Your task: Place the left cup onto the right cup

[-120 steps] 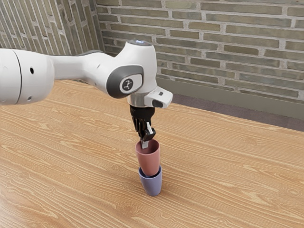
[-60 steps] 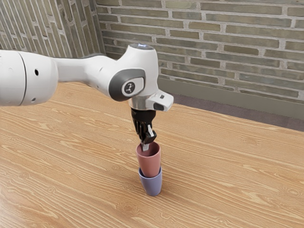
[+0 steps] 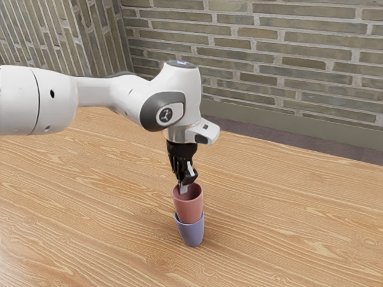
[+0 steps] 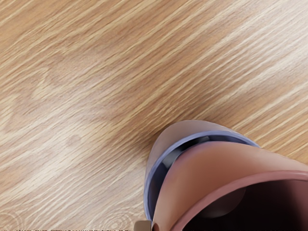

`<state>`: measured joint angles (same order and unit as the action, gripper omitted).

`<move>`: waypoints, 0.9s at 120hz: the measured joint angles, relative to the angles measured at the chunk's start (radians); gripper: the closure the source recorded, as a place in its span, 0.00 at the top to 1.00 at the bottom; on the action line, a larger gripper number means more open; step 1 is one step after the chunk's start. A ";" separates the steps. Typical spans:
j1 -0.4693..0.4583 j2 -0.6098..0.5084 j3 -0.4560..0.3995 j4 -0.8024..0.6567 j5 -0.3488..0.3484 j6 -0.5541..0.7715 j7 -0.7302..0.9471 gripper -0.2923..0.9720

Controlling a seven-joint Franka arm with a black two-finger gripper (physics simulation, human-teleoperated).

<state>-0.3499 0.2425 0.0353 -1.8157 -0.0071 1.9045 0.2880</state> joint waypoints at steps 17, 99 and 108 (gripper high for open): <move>0.000 0.001 0.000 -0.018 -0.001 0.017 0.000 0.15; 0.000 -0.018 0.000 -0.019 -0.007 0.029 0.015 0.72; 0.000 -0.032 0.000 -0.020 -0.007 0.027 0.015 0.73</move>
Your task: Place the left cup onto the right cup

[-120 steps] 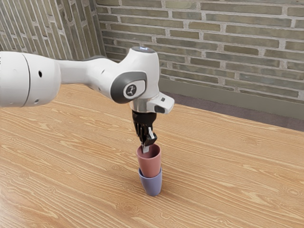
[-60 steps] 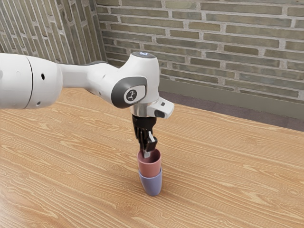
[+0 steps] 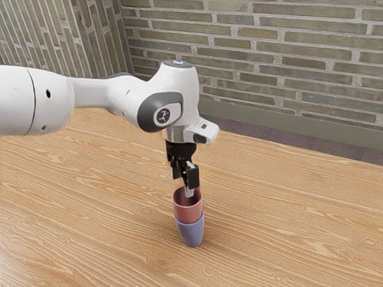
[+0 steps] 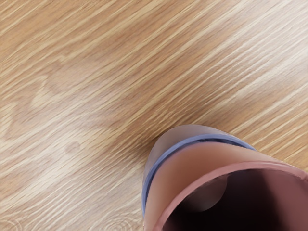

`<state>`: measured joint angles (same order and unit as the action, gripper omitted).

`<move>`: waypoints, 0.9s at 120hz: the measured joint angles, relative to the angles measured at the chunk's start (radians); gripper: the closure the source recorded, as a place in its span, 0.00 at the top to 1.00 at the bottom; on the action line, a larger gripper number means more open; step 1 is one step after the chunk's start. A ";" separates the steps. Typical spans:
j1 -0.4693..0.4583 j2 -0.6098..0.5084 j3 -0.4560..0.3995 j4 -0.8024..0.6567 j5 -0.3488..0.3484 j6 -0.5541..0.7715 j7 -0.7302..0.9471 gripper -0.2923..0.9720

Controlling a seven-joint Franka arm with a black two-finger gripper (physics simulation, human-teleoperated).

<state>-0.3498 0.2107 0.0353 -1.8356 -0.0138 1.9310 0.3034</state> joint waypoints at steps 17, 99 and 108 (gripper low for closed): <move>0.000 -0.035 0.000 -0.004 0.000 -0.007 0.001 0.75; -0.008 -0.179 0.028 0.057 -0.010 -0.168 -0.032 0.77; -0.018 -0.180 0.052 0.090 -0.011 -0.202 -0.043 0.77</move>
<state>-0.3681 0.0302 0.0868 -1.7459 -0.0243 1.7291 0.2601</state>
